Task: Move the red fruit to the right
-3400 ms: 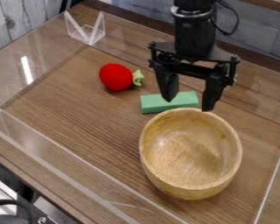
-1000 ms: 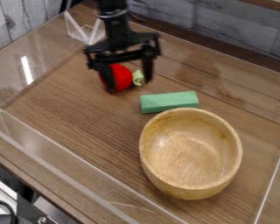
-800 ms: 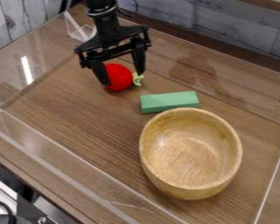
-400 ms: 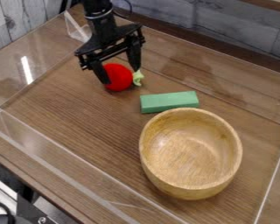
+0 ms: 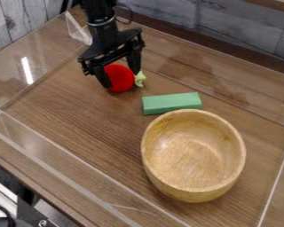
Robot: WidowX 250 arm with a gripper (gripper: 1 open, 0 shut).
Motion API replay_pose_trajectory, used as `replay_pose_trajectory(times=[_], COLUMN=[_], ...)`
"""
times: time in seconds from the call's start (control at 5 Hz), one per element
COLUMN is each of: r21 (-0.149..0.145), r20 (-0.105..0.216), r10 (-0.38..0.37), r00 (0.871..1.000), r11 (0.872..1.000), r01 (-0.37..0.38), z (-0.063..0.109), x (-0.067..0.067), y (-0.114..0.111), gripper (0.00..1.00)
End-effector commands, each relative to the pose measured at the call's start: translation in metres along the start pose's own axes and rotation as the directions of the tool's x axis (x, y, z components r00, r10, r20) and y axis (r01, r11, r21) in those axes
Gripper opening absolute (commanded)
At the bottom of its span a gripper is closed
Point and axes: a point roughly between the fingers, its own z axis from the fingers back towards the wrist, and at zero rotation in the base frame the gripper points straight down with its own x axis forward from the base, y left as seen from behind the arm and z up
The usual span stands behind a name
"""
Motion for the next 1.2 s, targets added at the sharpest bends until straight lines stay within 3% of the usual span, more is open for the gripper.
replay_pose_trajectory(times=[0.0,1.0], r21=[-0.042,-0.011], r20=[0.07,0.125], r10=[0.021,0.083], r00=[0.997,0.989], r11=[0.999,0.997], r01=[-0.018,-0.083], z=[0.012,-0.005], x=[0.02,0.03], y=[-0.015,-0.022], gripper=[1.0,1.0])
